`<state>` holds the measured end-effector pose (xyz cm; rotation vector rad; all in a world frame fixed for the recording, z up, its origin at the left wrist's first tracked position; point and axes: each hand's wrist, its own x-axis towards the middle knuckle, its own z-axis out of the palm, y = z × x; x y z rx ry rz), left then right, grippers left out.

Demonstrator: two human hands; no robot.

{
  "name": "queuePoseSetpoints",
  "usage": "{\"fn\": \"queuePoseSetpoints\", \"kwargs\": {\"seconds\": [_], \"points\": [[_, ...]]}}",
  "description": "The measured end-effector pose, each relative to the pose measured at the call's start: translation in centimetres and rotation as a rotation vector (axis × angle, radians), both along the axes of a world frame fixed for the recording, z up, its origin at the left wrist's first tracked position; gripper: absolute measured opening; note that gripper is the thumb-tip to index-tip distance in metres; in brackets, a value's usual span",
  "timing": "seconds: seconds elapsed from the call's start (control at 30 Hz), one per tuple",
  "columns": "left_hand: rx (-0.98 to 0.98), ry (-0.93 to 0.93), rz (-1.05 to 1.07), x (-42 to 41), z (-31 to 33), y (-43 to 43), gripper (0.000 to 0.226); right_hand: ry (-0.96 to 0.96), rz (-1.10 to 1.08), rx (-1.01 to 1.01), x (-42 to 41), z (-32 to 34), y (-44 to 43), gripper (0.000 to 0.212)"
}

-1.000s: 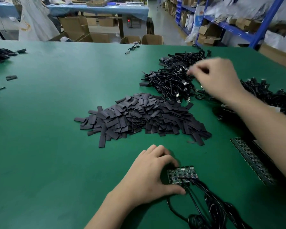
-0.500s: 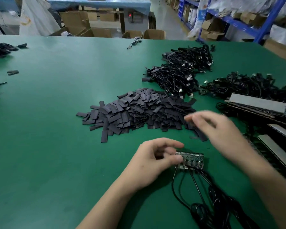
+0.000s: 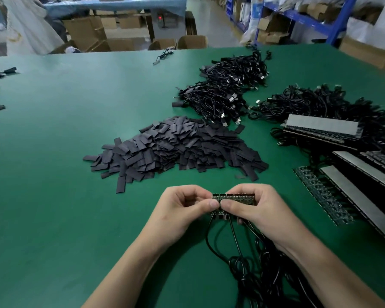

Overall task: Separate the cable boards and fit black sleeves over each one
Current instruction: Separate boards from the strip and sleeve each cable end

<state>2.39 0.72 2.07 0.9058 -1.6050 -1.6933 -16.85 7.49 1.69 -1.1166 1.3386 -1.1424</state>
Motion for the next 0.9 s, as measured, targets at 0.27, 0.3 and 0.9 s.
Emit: {"fn": "queuePoseSetpoints", "kwargs": {"seconds": [0.27, 0.3, 0.9], "points": [[0.029, 0.029, -0.071, 0.37, -0.05, -0.17, 0.014, -0.017, 0.03, -0.036, 0.25, -0.3, -0.18, 0.022], [0.025, 0.023, -0.082, 0.44, -0.01, -0.19, 0.013, -0.024, 0.041, -0.035, 0.25, -0.34, -0.14, 0.018], [-0.078, -0.021, 0.032, 0.68, -0.16, -0.63, 0.019, 0.304, -0.037, -0.108, 0.23, 0.52, 0.2, 0.012]]}}
